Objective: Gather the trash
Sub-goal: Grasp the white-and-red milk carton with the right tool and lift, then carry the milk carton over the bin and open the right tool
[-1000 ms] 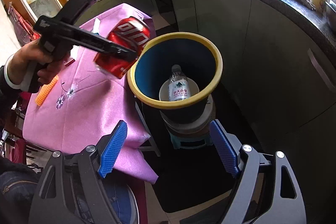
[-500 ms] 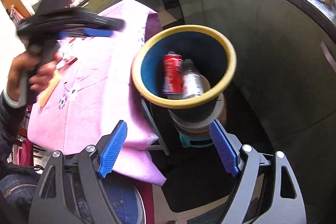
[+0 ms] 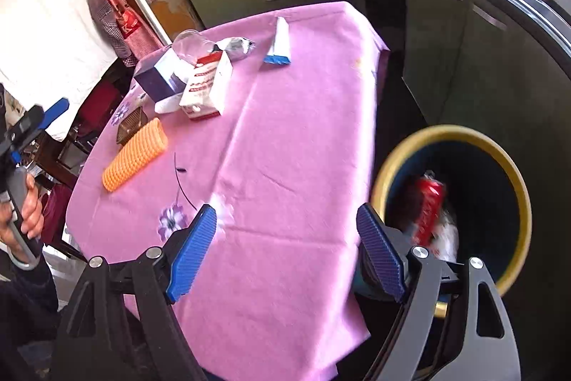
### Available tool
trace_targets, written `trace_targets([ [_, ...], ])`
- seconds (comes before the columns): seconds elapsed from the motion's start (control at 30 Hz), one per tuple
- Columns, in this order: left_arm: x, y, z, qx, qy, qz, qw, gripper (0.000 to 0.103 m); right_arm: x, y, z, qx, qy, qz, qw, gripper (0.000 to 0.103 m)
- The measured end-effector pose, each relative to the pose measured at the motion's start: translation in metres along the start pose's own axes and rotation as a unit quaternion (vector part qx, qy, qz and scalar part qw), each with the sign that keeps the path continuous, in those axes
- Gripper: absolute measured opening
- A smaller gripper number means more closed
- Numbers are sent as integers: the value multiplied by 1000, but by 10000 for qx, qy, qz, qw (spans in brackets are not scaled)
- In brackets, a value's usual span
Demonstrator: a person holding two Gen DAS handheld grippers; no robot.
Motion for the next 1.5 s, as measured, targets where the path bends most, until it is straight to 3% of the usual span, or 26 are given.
trace_targets([
  [0.2,35,63,5,253,-399,-654,9967,96,-57,64,-75,450,-104,-340,9984,80],
  [0.4,45,80,11,265,-381,-597,9971,96,-123,99,-118,676,85,-140,9976,81],
  [0.7,41,94,18,306,-335,-549,9975,96,-189,103,-129,555,419,248,9973,80],
  [0.83,34,98,22,364,-242,-511,9977,96,-201,103,-131,569,427,357,9968,69],
  [0.87,33,97,24,367,-224,-510,9978,96,-200,103,-130,595,363,405,9968,57],
  [0.9,32,97,25,365,-213,-505,9978,96,-200,102,-130,631,332,498,9962,54],
  [1.2,33,91,27,165,-359,-707,9967,96,-170,100,-110,413,105,181,9989,54],
  [1.5,31,71,30,-187,-363,-662,9970,96,-68,73,-69,9,-628,89,9980,54],
])
Point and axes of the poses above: each gripper's, at about its wrist camera, not at the fingertips, and x roughly against the way its jaws point, y to its left, z to its underside, the point moved 6 cm from there along -x, roughly the way its jaws point, and after that the axes turned 8 degrees about x, right-handed, at the moved point
